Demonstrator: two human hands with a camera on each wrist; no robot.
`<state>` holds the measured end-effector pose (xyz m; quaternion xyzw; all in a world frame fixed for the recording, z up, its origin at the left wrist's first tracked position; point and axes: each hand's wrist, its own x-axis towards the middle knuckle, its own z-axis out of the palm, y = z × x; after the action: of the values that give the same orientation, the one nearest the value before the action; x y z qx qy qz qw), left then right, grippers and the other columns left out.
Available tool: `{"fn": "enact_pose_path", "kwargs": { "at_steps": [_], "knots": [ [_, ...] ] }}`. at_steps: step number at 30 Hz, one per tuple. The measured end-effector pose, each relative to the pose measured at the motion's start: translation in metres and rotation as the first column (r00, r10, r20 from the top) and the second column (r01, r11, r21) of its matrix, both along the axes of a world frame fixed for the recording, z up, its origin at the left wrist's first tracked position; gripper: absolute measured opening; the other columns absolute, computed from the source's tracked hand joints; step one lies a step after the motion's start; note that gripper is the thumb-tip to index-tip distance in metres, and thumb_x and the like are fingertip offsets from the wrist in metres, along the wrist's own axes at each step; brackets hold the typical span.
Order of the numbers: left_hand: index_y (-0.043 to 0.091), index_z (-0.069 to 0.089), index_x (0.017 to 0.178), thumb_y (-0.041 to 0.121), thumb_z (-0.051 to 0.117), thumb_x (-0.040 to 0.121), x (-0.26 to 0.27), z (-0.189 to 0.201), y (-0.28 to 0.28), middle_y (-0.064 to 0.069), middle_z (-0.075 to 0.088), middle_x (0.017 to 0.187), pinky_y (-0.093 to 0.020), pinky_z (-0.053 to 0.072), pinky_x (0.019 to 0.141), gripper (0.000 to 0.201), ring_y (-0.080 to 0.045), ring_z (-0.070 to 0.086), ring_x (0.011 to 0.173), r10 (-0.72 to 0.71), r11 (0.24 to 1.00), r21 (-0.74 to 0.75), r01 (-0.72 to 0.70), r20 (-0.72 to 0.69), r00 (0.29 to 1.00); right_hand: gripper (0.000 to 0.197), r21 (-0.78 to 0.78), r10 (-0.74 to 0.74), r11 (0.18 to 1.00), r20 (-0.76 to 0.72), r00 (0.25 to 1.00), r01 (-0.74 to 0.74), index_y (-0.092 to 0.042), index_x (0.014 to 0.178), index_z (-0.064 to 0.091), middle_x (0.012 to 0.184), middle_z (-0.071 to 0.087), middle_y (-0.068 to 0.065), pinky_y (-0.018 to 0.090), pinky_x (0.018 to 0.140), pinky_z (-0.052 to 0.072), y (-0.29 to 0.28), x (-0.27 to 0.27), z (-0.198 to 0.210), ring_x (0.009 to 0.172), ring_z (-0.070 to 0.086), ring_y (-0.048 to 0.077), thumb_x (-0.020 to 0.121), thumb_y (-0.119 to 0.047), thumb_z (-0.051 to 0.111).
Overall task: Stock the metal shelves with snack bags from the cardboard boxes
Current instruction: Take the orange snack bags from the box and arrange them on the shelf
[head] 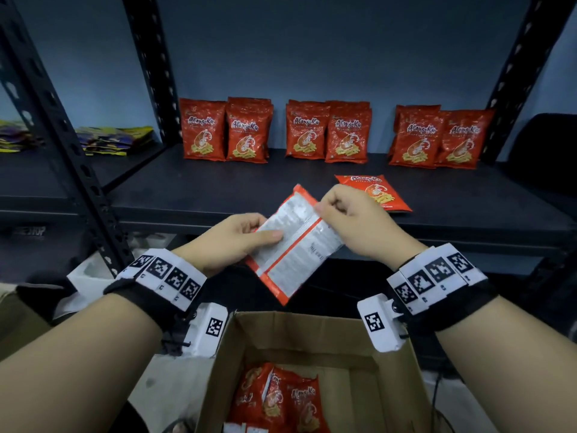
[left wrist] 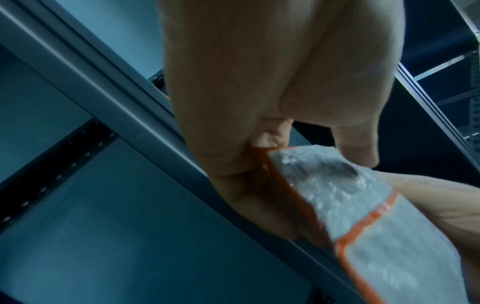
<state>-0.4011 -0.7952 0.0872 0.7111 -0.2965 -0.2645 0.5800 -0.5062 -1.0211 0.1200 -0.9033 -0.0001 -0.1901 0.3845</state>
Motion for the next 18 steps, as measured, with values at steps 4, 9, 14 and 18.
{"fn": "enact_pose_path", "kwargs": {
  "at_steps": [4,9,14,18],
  "knots": [
    [0.005,0.068,0.113,0.022,0.071,0.094,0.001,0.004,0.0,-0.015,0.077,0.101,-0.029,0.06,0.071,0.026,-0.024,0.072,0.087,0.085,0.996,-0.031,-0.085,0.011,0.996,0.021,0.112,-0.147,0.985,0.148,0.978,0.131,-0.016,0.086,0.055,0.071,0.056,-0.001,0.016,0.053,0.037,-0.012,-0.002,0.003,0.058,0.046,0.005,0.103,-0.027,0.056],
    [0.008,0.066,0.126,0.01,0.053,0.105,-0.005,0.009,-0.009,-0.011,0.075,0.117,-0.041,0.06,0.082,0.025,-0.029,0.073,0.106,0.191,0.952,-0.227,-0.205,-0.083,0.978,0.018,0.349,-0.247,0.92,0.16,0.956,0.179,-0.014,0.083,0.053,0.063,0.051,0.004,0.029,0.057,0.039,-0.001,0.002,-0.007,0.057,0.046,0.011,0.1,-0.017,0.057],
    [0.019,0.071,0.114,0.03,0.047,0.107,-0.013,0.004,-0.024,-0.001,0.078,0.109,-0.051,0.057,0.096,0.026,-0.023,0.074,0.104,0.425,0.882,-0.233,-0.409,0.018,0.905,0.043,0.273,-0.311,0.93,0.224,0.924,0.247,-0.016,0.069,0.044,0.061,0.041,-0.007,0.019,0.053,0.033,0.015,0.0,-0.019,0.055,0.037,0.004,0.105,-0.036,0.055],
    [0.007,0.061,0.098,0.041,0.037,0.109,-0.022,0.007,-0.029,-0.005,0.068,0.092,-0.04,0.048,0.08,0.043,-0.021,0.064,0.089,0.589,0.799,-0.158,-0.58,0.398,0.703,0.04,0.253,-0.383,0.915,0.306,0.872,0.314,-0.011,0.075,0.041,0.063,0.039,-0.005,0.022,0.052,0.03,0.03,-0.005,-0.028,0.054,0.034,0.006,0.109,-0.032,0.048]
  ]
}}
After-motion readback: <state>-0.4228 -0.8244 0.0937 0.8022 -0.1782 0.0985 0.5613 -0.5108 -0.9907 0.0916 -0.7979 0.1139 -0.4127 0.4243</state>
